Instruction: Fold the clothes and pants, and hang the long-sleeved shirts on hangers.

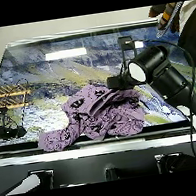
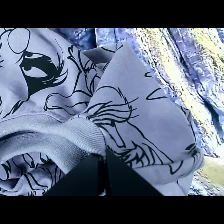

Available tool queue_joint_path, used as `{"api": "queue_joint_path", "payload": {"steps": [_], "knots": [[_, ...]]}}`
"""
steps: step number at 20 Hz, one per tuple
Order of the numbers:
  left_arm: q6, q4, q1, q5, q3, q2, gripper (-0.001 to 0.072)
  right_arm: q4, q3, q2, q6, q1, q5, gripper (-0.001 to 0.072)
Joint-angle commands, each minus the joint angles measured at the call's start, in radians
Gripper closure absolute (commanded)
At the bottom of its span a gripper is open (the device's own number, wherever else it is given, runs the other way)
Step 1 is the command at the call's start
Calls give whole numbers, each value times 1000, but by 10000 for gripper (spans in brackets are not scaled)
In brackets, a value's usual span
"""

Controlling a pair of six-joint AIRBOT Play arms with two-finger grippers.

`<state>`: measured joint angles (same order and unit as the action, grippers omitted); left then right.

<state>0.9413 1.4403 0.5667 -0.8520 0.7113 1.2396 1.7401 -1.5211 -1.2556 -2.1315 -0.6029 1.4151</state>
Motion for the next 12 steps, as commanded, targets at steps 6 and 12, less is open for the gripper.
{"api": "queue_joint_path", "payload": {"steps": [6, 12], "knots": [[-3, 0, -1, 8, 0, 29, 274, 0, 0, 0, -2, 0, 0, 670], [-2, 0, -1, 13, 15, 30, 681, 0, 0, 0, -4, 0, 0, 670]]}}
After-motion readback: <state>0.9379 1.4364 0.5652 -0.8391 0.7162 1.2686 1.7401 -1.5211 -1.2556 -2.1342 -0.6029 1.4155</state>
